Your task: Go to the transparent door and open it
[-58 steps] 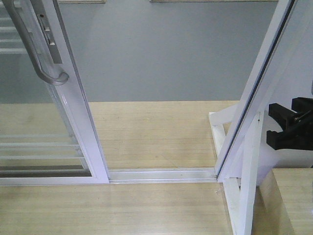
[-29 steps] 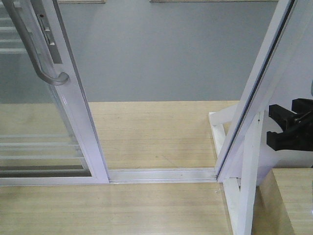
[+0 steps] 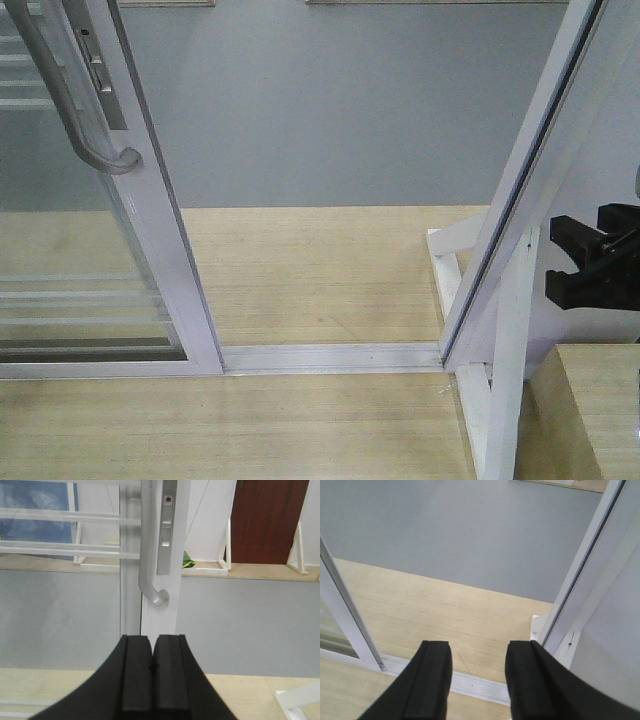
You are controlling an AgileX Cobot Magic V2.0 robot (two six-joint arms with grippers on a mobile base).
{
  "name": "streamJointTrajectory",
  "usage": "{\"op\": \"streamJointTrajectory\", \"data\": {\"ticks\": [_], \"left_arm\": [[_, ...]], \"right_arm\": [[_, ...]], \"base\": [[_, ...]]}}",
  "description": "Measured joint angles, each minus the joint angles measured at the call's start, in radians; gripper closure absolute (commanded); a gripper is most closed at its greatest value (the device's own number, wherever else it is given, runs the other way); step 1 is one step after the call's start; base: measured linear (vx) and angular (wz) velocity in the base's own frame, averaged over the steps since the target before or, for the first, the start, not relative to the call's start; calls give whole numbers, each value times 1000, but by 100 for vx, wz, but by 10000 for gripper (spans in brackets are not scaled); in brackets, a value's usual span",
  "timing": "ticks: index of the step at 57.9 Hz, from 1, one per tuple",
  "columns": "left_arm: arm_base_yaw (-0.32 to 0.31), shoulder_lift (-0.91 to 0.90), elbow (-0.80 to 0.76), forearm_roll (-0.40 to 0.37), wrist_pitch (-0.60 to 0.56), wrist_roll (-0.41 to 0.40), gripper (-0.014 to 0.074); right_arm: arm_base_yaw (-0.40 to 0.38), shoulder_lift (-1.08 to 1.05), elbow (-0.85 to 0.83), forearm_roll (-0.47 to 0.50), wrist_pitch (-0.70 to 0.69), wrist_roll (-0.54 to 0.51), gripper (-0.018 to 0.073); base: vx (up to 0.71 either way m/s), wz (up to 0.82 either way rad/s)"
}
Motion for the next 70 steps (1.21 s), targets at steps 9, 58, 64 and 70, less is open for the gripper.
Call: {"op": "streamJointTrajectory", "data": {"ticks": [9,58,64,70], "left_arm": [[0,0,0,-39,10,0,602],[0,0,0,-47,10,0,602],[0,0,0,-47,10,0,602],[0,0,0,-47,10,0,602]], "right_arm": [[0,0,0,0,1,0,207],[-186,-240,211,11,-51,-4,570],[-261,-366,304,14,-90,-4,571],[-311,-496,396,17,-110,-8,570]], "base": [[0,0],[0,0],[0,0],[0,0]]}}
